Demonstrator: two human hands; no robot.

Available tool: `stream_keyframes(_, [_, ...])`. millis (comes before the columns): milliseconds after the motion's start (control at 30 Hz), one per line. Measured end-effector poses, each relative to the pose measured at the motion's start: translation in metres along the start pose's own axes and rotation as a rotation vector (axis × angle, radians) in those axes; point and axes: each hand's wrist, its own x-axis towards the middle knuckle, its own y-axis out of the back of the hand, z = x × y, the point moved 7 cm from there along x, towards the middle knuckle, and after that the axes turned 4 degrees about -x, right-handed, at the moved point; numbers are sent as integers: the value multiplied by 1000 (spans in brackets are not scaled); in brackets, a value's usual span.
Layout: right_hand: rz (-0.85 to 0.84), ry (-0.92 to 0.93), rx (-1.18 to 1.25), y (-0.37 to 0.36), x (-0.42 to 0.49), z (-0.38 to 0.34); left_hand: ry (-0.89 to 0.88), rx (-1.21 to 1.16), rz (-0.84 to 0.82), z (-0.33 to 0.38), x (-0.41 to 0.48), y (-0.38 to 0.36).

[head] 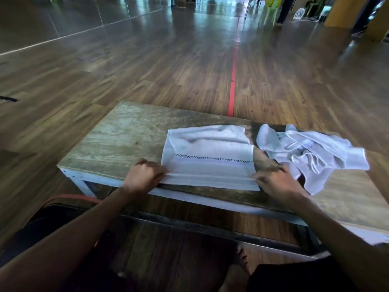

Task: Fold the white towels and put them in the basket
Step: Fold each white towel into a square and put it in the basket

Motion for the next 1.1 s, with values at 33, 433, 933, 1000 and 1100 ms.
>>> stream_keyframes(33, [-16, -4, -36, -11, -4, 6, -3, -10, -16, 1, -8, -6])
stream_keyframes(433, [444, 154, -58, 24, -44, -31, 22, -155, 39, 0, -26, -2])
stream_keyframes(933, [309, 242, -79, 3, -64, -41, -156, -138, 18, 9, -40, -1])
stream_keyframes(1000, [356, 278, -74, 2, -69, -46, -172, -123, 6, 11, -39, 0])
stream_keyframes(1100, [384, 298, -39, 2, -75, -50, -220, -93, -7, 13, -38, 3])
